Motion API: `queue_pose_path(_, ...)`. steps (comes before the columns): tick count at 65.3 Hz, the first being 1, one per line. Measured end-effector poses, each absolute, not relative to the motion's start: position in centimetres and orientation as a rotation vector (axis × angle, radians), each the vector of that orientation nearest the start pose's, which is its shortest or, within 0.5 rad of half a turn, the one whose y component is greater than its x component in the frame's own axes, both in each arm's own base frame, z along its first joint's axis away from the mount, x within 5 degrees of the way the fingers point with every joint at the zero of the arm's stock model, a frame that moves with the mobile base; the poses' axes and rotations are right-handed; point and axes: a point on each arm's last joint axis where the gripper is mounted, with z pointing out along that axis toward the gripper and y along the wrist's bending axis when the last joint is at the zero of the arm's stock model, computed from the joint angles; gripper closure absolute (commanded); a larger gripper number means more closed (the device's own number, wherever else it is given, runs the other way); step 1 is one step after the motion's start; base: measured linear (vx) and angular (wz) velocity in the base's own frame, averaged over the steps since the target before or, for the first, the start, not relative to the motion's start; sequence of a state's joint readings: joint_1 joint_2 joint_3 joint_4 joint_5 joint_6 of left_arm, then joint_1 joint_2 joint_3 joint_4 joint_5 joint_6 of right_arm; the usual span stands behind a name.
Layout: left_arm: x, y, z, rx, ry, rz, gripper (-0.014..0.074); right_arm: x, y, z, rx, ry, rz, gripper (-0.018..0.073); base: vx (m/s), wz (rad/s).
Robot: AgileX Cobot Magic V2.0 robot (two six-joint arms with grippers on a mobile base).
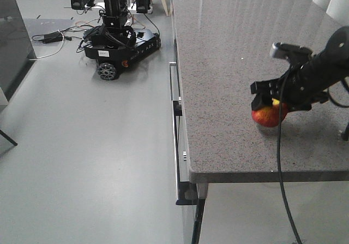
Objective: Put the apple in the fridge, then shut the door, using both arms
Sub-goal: 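Close the right gripper on the apple and lift it off the counter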
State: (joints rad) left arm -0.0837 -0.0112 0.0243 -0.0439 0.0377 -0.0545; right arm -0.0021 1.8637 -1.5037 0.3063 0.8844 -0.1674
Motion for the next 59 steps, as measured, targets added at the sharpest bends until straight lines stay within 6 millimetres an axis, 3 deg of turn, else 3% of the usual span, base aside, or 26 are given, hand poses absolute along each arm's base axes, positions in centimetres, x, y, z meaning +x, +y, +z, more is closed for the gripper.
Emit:
queue_pose_path(9, 5.6, -0.5, 20.2, -0.010, 1.536, -0.146, 0.0602, 38.0, 3.0, 29.0, -0.128, 2.612, 0.308, 0.0337, 0.00, 0.00)
queue_pose_path(23, 5.6, -0.5, 20.2, -0.010, 1.536, -0.146, 0.0602, 32.4, 7.0, 31.6, -0.328, 2.503, 0.320, 0.0337, 0.00, 0.00)
queue_pose_path(35, 5.6, -0.5, 20.2, -0.010, 1.536, -0.146, 0.0602, 26.7, 9.3, 33.8, -0.458, 2.381, 0.353, 0.0337, 0.00, 0.00)
queue_pose_path(48, 5.6, -0.5, 20.2, -0.010, 1.536, -0.146, 0.0602, 21.1, 10.3, 34.3, -0.570, 2.296, 0.411, 0.0337, 0.00, 0.00)
queue_pose_path(59, 5.6, -0.5, 20.2, -0.010, 1.536, -0.146, 0.0602, 17.0, 9.5, 33.3, -0.587, 2.267, 0.456, 0.0337, 0.00, 0.00)
